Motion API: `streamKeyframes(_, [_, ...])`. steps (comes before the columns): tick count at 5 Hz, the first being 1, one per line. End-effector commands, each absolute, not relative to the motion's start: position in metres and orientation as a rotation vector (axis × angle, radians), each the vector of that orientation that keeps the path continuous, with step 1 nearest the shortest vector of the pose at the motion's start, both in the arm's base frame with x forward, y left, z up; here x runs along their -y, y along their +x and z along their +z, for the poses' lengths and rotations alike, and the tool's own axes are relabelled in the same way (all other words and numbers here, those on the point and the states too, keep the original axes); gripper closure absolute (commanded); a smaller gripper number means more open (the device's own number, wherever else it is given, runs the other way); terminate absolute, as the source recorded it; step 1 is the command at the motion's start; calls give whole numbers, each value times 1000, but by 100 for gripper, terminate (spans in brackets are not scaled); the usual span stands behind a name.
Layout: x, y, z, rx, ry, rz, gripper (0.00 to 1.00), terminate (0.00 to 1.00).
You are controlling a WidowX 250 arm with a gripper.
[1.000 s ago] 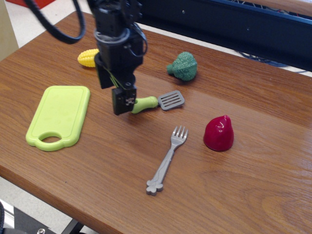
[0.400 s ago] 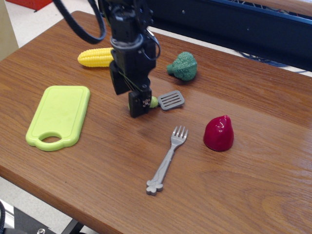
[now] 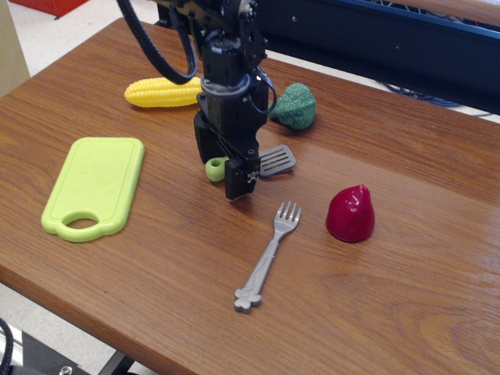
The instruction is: Put spatula on cutting board
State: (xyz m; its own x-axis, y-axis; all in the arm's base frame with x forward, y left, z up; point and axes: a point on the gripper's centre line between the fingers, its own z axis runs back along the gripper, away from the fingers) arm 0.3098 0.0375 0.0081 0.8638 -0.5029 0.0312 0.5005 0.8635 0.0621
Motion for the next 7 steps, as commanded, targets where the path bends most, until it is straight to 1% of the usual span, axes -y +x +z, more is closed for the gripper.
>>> streamKeyframes(1, [-28,322,14,108,78,-519,100,0])
streamKeyframes(2, [-30,327,12,106,78,-479,100,0])
streamKeyframes(3, [-34,324,22,148,56,-448,100,0])
streamKeyframes(4, [-46,312,41,104,78,-339,100,0])
streamKeyframes(5, [-66,294,58,163,66,-174,100,0])
streamKeyframes(6, [-82,279,63,120,79,-52,100,0])
streamKeyframes(7, [-98,266,56,78,119,107,100,0])
